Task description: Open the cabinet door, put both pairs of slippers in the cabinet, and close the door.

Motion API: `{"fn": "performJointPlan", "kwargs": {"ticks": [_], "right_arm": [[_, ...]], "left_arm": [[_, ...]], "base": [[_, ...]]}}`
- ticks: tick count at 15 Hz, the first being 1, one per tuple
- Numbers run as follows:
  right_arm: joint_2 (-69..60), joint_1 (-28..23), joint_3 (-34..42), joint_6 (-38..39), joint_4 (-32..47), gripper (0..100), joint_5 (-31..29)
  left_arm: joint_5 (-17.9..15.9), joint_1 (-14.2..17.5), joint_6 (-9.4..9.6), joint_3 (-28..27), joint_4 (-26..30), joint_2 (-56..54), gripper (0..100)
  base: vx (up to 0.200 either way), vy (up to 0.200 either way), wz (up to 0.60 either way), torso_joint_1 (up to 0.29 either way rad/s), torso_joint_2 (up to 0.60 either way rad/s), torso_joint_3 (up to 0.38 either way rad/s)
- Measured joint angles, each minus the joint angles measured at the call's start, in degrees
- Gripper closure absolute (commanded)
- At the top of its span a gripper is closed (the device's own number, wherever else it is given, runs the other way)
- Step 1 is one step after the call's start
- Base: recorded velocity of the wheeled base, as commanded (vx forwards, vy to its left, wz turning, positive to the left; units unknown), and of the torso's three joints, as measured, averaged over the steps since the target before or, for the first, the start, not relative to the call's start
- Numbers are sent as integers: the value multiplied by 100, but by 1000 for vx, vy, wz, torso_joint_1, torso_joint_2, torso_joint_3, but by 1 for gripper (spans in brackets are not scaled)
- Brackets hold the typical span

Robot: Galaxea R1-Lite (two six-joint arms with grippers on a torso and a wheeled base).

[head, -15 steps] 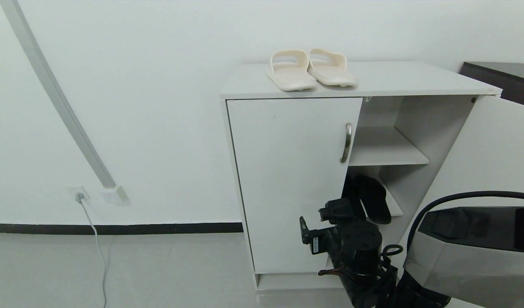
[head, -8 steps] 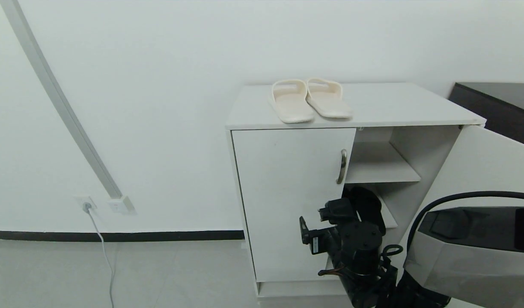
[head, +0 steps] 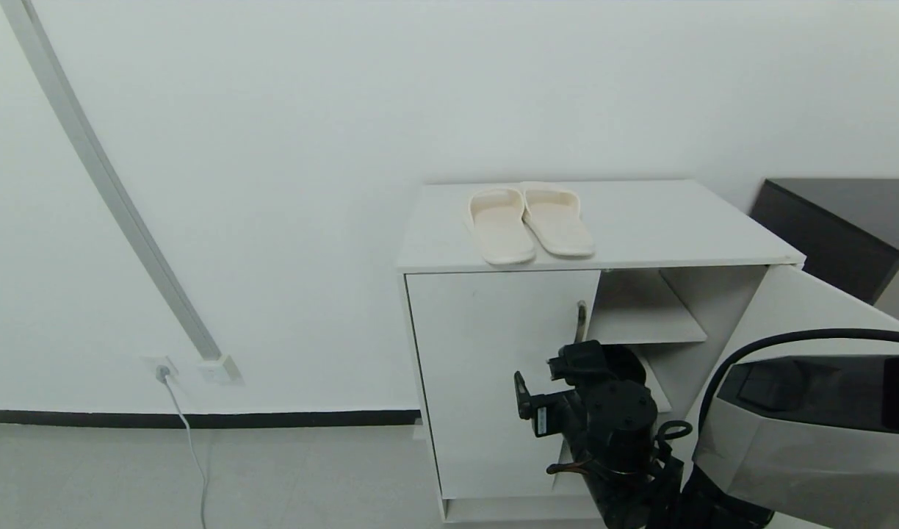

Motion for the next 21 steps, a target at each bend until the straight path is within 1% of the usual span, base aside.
{"fn": "performJointPlan", "kwargs": {"ticks": [10, 12, 14, 17, 18, 19, 20, 21], "right_arm": [[0, 0, 71, -2, -26, 0, 38], [22, 0, 173, -102, -148, 0, 71], [100, -11, 204, -311, -463, 0, 137], [166, -17, 52, -475, -417, 0, 174], [124, -39, -161, -478, -105, 0, 178], [20, -85, -400, -456, 378, 0, 178], [-151, -144, -720, -380, 1080, 0, 178], [-374, -201, -1136, -254, 1959, 0, 183]], "left_arm": [[46, 0, -37, 0, -2, 0, 100], [49, 0, -37, 0, 0, 0, 100], [46, 0, -37, 0, 0, 0, 100], [46, 2, -22, 0, 0, 0, 100], [38, -1, -17, 0, 0, 0, 100], [38, 0, -15, 0, 0, 0, 100], [38, 0, -9, 0, 0, 0, 100], [38, 0, -6, 0, 0, 0, 100]], "base": [[0, 0, 0, 244, -561, -320], [0, 0, 0, 59, -132, -66], [0, 0, 0, 0, 0, 0], [0, 0, 0, 0, 0, 0], [0, 0, 0, 0, 0, 0], [0, 0, 0, 0, 0, 0], [0, 0, 0, 0, 0, 0], [0, 0, 0, 0, 0, 0]]}}
